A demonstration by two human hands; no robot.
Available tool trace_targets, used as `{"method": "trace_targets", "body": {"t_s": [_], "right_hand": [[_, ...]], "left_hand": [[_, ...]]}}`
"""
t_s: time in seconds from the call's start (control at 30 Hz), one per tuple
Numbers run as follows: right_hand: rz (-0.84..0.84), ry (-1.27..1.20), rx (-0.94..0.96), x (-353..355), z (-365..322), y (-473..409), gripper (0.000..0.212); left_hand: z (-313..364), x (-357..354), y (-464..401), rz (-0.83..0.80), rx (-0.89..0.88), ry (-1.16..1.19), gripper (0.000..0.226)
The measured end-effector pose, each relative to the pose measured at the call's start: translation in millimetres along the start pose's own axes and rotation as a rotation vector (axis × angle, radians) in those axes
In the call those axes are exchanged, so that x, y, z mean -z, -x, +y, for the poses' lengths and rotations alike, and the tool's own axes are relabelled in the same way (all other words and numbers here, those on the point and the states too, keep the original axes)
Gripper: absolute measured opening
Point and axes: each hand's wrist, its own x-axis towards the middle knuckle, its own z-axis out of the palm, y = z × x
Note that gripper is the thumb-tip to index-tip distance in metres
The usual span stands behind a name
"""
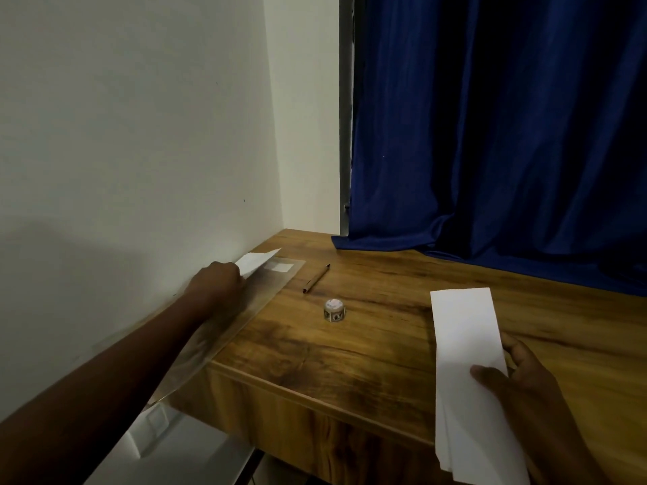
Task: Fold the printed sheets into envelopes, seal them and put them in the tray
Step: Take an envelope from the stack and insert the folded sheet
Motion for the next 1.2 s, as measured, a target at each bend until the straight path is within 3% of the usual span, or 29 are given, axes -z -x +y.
{"method": "trace_targets", "body": {"t_s": [0.17,0.27,0.33,0.4,0.47,0.6,0.67,0.77,0.87,0.97,1.1,1.17,1.2], "right_hand": [[-0.043,0.026,0.124,4.1,-5.8,2.7,0.092],[-0.116,0.072,0.220,7.5,-2.4,7.7,0.065],[-0.167,-0.022,0.228,6.8,-2.3,12.5,0.042],[-0.173,-0.090,0.201,5.5,0.0,12.8,0.038],[-0.165,-0.099,0.176,3.7,0.8,12.5,0.031],[-0.158,-0.190,0.142,4.0,-5.5,17.5,0.021],[-0.188,-0.297,0.102,6.2,-9.8,21.6,0.011],[-0.236,-0.423,0.006,17.7,-11.9,27.4,0.021],[-0.175,-0.411,0.025,40.3,-5.5,29.3,0.025],[-0.114,-0.375,-0.024,67.2,-0.1,26.6,0.021],[-0.140,-0.321,-0.102,97.7,7.0,17.1,0.026],[-0.134,-0.287,-0.114,106.1,11.4,13.5,0.032],[-0.133,-0.275,-0.116,107.8,13.8,12.1,0.033]], "left_hand": [[-7.7,28.4,2.2,0.200,0.051,0.096,0.033],[-14.4,65.8,6.4,0.443,0.065,0.204,0.034],[-12.2,92.0,14.7,0.571,0.019,0.504,0.036],[1.7,114.8,30.3,0.659,-0.042,0.948,0.036],[27.8,127.6,55.9,0.645,-0.084,1.344,0.033],[98.1,108.6,108.8,0.295,-0.153,1.835,0.017],[133.6,91.4,131.4,0.096,-0.140,1.955,0.016],[184.7,63.7,154.1,-0.167,-0.042,2.100,0.038],[230.1,40.4,168.8,-0.449,0.020,2.151,0.033],[258.5,29.1,180.0,-0.793,-0.017,1.949,0.031],[254.7,37.5,178.5,-1.136,-0.391,1.345,0.049],[250.8,48.4,174.9,-1.169,-0.623,1.118,0.043],[251.5,52.4,173.1,-1.087,-0.741,1.046,0.038]]}}
